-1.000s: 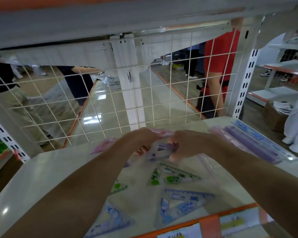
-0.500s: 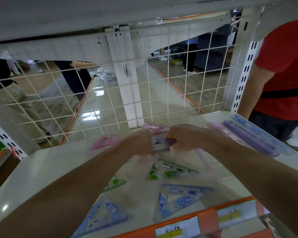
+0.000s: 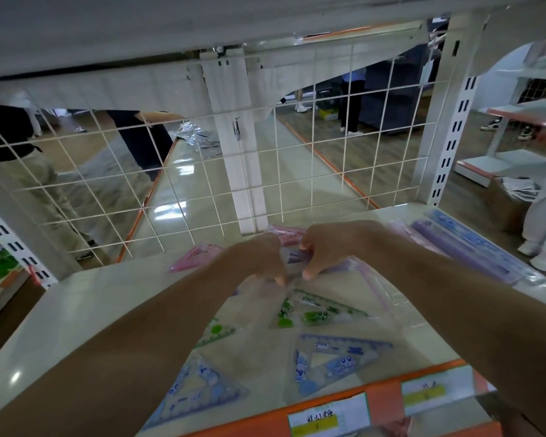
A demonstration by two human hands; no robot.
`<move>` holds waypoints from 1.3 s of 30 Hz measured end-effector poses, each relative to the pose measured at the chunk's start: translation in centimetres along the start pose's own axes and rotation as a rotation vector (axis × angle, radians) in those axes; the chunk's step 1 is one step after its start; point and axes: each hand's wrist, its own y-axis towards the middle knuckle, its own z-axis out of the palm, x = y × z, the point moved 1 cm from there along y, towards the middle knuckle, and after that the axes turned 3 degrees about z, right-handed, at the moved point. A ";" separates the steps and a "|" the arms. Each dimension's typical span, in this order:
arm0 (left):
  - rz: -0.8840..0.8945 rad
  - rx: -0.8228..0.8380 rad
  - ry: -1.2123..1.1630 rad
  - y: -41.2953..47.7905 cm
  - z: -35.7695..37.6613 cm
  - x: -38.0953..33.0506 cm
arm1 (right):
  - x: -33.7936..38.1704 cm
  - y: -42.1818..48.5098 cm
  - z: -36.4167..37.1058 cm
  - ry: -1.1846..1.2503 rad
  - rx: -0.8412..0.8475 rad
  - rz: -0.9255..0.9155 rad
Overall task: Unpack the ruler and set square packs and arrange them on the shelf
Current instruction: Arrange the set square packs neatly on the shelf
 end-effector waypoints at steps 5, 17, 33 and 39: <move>-0.005 -0.036 0.030 0.1 0.2 -0.3 | 0.2 0.8 0.2 -0.061 -0.034 -0.018; -0.038 0.017 -0.041 -0.8 -1.2 0.6 | -2.4 -0.4 -1.3 -0.043 0.004 0.088; -0.003 -0.006 0.104 0.1 0.3 -0.3 | -0.9 -1.6 0.6 -0.184 -0.083 0.039; 0.008 0.013 0.091 -0.4 -0.3 -0.3 | -0.7 -1.9 0.2 -0.118 -0.072 0.034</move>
